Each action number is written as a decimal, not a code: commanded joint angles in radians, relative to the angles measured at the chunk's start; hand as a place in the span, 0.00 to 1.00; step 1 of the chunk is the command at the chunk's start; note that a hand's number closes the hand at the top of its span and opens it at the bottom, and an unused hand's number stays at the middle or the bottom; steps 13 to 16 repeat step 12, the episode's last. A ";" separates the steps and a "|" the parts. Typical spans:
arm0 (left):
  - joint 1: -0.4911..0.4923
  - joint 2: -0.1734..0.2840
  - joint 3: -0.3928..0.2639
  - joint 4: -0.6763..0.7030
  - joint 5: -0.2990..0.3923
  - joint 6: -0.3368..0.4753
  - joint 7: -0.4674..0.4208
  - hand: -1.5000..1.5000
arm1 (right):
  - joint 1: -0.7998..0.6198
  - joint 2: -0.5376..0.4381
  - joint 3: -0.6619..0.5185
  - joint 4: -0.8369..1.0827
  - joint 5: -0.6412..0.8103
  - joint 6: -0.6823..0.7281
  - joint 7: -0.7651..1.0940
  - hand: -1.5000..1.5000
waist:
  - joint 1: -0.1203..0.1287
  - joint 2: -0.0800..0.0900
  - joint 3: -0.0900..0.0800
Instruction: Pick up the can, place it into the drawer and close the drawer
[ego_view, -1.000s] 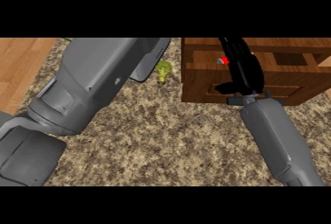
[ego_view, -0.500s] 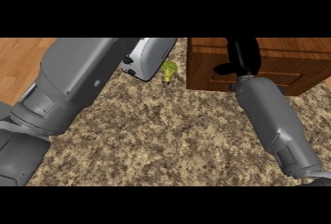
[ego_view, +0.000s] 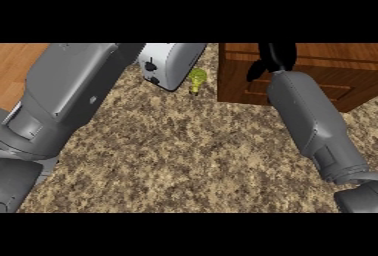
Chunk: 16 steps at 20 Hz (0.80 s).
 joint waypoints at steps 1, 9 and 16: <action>0.047 0.009 -0.008 -0.069 0.001 -0.008 0.027 0.00 | -0.104 -0.002 -0.029 0.052 -0.003 -0.035 0.016 0.00 | 0.024 -0.002 -0.004; 0.096 0.079 -0.004 -0.163 0.004 -0.028 0.077 0.00 | -0.143 0.019 -0.139 0.027 -0.142 -0.004 -0.133 0.00 | 0.020 -0.005 -0.002; 0.143 0.082 -0.013 -0.221 0.003 -0.028 0.074 0.00 | -0.157 -0.002 -0.156 0.047 -0.151 0.011 -0.162 0.00 | 0.025 -0.005 -0.002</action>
